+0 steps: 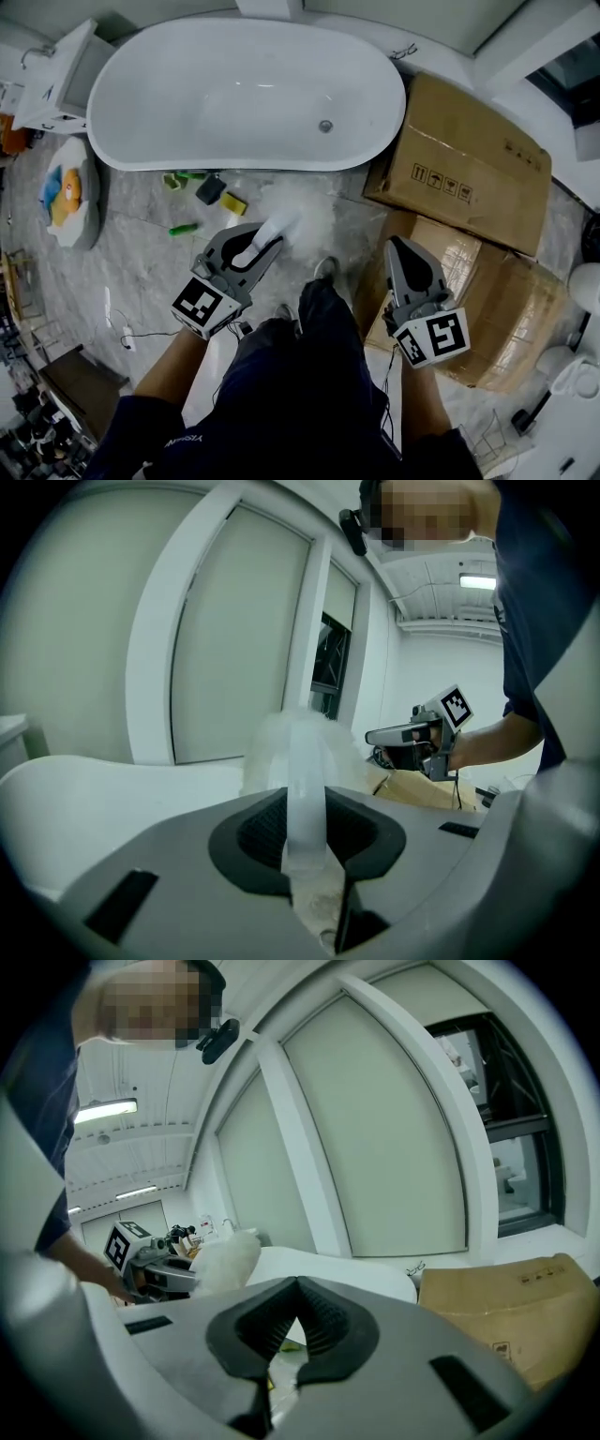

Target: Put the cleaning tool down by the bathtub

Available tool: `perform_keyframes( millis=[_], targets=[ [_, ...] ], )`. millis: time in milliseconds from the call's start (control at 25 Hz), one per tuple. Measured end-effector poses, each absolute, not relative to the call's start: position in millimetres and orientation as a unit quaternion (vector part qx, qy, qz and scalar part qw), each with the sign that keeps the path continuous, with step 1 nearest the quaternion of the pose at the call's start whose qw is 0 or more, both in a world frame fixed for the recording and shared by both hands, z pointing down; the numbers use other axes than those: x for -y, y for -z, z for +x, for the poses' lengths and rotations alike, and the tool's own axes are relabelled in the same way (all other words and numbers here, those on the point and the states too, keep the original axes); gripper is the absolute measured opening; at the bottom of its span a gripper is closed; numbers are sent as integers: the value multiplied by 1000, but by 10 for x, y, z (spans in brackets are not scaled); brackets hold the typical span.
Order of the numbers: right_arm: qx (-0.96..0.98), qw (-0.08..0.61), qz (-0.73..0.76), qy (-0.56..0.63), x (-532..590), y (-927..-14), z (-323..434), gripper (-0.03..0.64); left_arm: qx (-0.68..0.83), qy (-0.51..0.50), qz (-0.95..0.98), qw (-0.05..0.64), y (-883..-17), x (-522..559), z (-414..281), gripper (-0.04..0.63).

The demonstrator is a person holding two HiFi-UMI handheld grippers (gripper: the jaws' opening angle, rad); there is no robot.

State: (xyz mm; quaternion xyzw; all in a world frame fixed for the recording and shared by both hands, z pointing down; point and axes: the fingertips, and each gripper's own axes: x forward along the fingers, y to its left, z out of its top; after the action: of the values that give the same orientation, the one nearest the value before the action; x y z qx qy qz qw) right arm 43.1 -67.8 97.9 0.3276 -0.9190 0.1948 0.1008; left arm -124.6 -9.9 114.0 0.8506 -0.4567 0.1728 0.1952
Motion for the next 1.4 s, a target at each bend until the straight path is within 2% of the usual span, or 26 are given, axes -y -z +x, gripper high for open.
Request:
perform_keyframes(
  millis=[320,760,1400],
  targets=[
    [900,109,362,-217,1108,-1775,773,5,417,-219,855,219,-2038,601,-873,107],
    [870,109,413,-248,1124,-3235,1024,4,347,-281,857,256,-3908,677,-543,107],
    [844,91,467,-246,817,-5415,1071,3,264,-323,879,231,-6590,557,-195,107]
  ],
)
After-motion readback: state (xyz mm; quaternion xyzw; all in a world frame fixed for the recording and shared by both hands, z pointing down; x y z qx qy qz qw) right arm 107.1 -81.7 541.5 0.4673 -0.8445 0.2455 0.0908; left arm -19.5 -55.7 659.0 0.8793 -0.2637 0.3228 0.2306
